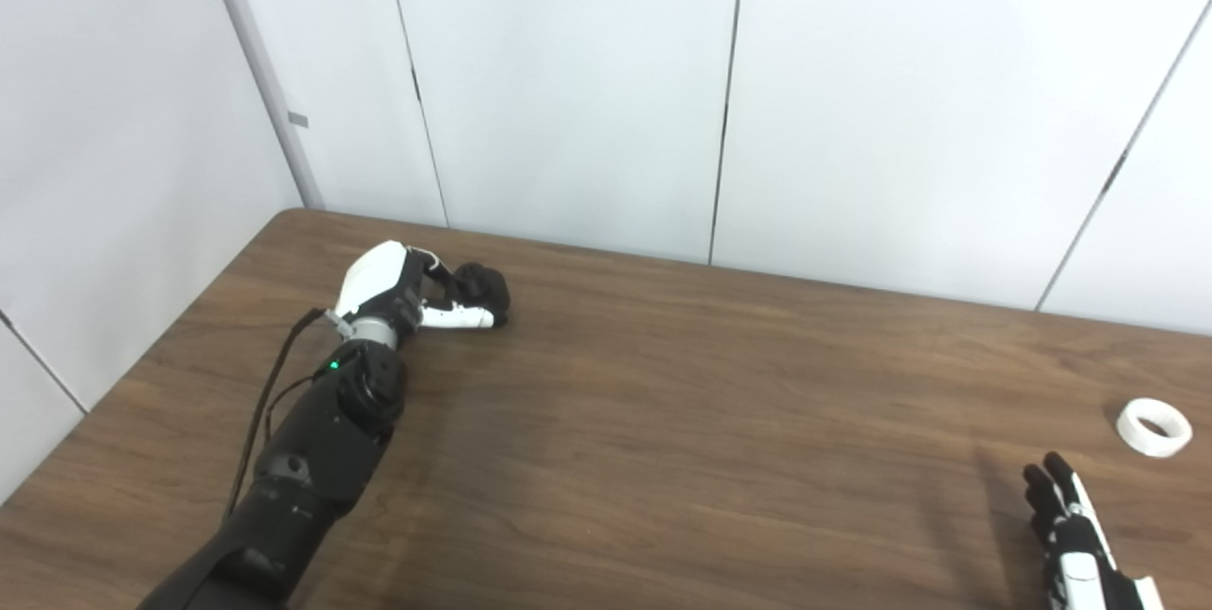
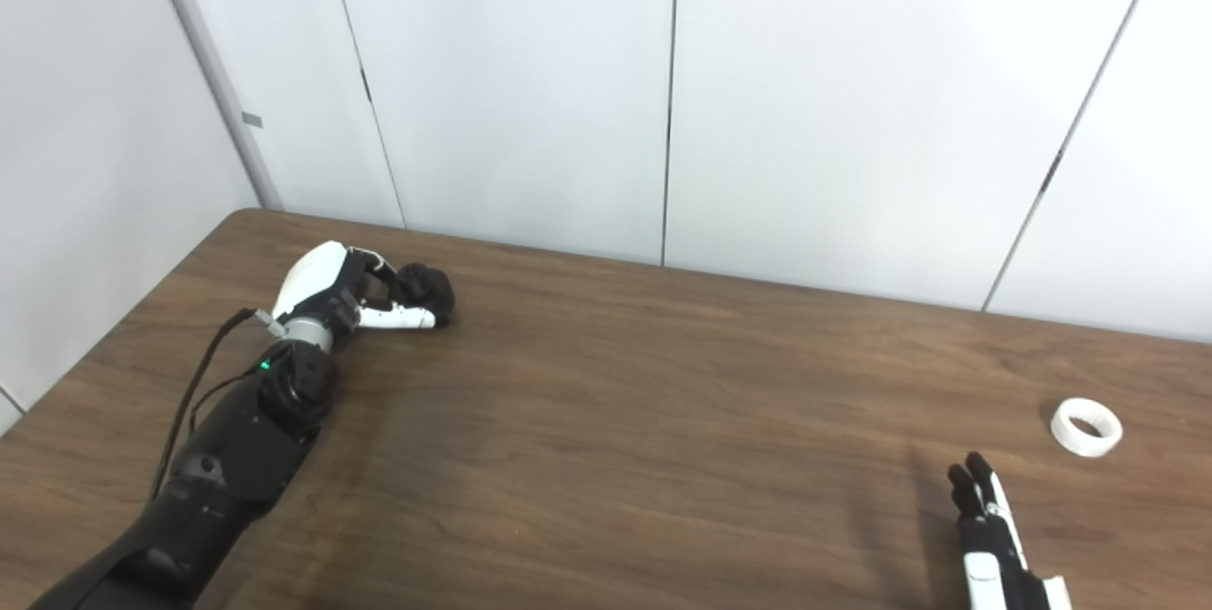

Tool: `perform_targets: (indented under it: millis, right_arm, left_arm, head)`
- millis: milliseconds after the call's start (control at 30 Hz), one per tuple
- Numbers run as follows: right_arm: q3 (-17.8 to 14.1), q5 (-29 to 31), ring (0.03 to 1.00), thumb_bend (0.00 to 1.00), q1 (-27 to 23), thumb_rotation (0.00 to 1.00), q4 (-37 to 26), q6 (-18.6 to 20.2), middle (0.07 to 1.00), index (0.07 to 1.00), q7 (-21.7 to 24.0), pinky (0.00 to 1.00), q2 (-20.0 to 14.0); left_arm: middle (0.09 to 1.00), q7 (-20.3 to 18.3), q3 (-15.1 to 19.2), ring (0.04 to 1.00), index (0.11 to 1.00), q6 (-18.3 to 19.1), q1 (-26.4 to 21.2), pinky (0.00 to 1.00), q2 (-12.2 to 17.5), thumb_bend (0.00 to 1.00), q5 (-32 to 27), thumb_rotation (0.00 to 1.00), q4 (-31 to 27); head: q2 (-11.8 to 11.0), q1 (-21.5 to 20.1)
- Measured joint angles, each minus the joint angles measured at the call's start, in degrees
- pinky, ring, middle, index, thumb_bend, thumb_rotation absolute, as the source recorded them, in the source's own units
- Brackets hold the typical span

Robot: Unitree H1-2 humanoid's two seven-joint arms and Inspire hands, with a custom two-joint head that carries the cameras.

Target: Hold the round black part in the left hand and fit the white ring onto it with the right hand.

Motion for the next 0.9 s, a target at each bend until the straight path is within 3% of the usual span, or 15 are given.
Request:
perform_targets:
  millis: [467, 733, 900]
  right_arm:
    - [0.1, -1.1, 0.957, 0.48, -0.1, 1.00, 0.1, -0.1, 0.942, 0.963, -0.3, 1.00, 0.0]
    - [0.5, -2.1, 0.964, 0.46, -0.1, 1.00, 0.1, -0.1, 0.943, 0.965, -0.6, 1.00, 0.1]
    - [0.6, -2.2, 0.958, 0.45, -0.2, 1.00, 0.1, -0.1, 0.937, 0.958, -0.8, 1.00, 0.2]
  left_arm:
    - [0.761, 0.6, -0.9, 0.896, 0.484, -2.1, 2.7, 1.00, 0.0, 0.52, 0.8, 0.05, -4.9]
    - [0.762, -2.0, -2.4, 0.903, 0.484, -1.5, 5.7, 1.00, 0.2, 0.52, 3.2, 0.05, -13.9]
    - [0.761, -4.2, -4.1, 0.880, 0.484, -0.6, 10.0, 1.00, 0.2, 0.52, 6.5, 0.05, -22.6]
  head:
    - [0.3, -0.9]
    - [0.6, -2.1]
    - [1.1, -3.2]
